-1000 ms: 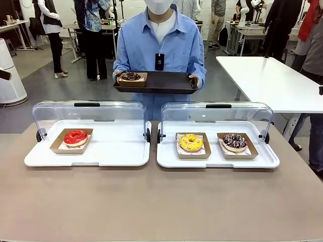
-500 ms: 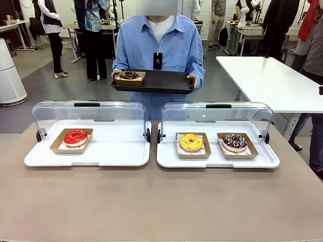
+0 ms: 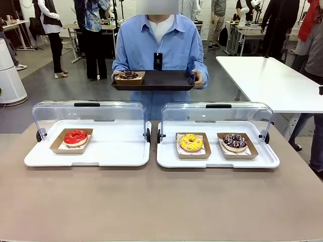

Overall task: Provide the desired donut to the person.
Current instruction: Pick up and lift the Paper togo box containing the Donut pointed at by the person.

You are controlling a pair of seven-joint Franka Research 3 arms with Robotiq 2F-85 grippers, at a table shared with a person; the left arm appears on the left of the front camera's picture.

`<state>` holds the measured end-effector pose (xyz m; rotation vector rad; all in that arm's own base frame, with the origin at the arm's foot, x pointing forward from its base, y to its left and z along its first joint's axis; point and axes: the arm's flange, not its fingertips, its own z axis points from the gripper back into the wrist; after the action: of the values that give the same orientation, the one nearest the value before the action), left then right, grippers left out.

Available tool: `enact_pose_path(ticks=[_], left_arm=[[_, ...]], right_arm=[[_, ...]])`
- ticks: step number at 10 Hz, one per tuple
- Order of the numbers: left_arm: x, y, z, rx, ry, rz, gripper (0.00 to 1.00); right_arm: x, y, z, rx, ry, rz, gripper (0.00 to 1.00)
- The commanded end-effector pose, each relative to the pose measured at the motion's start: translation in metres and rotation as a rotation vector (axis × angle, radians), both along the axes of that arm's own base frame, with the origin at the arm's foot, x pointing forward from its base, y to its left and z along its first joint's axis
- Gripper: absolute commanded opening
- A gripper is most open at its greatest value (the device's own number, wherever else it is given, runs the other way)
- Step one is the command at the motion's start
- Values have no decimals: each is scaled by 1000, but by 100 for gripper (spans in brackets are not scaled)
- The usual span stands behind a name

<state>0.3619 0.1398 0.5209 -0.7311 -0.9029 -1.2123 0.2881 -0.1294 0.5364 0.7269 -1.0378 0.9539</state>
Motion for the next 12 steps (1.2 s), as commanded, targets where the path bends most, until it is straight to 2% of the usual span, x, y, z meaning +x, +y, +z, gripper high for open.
enact_pose_path(ticks=[1, 12], left_arm=[[-3, 2, 1, -11, -7, 3, 100], [-3, 2, 1, -11, -7, 3, 100]], right_arm=[[3, 0, 2, 24, -24, 7, 100], [3, 0, 2, 24, -24, 7, 100]])
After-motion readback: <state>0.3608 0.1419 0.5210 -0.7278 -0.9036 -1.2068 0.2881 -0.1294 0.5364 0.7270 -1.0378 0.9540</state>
